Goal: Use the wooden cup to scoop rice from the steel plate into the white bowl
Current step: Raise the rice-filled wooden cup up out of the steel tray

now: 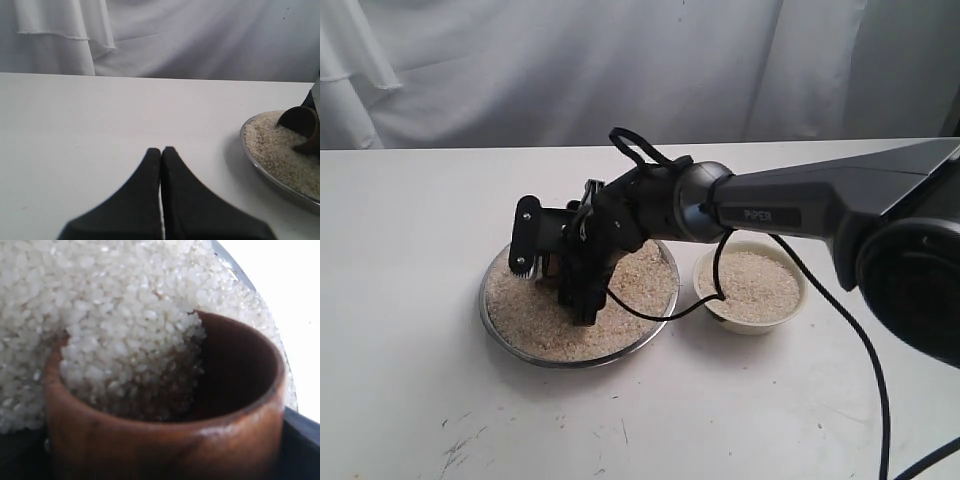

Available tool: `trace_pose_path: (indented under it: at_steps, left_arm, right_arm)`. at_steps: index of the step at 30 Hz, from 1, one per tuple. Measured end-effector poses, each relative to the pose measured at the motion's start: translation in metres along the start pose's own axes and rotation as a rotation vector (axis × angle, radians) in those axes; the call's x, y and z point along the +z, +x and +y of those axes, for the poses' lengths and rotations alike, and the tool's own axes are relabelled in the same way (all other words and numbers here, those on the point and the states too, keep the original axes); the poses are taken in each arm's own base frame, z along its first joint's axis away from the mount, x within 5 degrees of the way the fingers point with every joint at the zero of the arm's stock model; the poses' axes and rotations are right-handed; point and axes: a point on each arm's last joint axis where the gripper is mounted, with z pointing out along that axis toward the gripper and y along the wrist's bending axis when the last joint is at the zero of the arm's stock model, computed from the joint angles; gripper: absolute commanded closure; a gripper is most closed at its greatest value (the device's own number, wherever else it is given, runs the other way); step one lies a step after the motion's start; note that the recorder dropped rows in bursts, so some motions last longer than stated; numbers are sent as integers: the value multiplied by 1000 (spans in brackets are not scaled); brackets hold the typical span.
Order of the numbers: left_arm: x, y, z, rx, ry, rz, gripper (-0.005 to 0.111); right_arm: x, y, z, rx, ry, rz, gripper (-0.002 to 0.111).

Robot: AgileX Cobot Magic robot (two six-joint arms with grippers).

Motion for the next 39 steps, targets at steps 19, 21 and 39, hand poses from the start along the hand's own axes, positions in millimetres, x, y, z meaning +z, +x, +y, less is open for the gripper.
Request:
trace_pose_path:
  at_steps: [19,21,39]
  left_arm:
    - [0,0,0,0,0,0,107]
    - [0,0,0,0,0,0,107]
    - [0,0,0,0,0,0,107]
  right_arm:
    - [-2,25,-12,152,-138,-74,108]
    - [-3,26,-13,157,-148,-79,108]
    - [-53,32,-35,168,-209,-99,108]
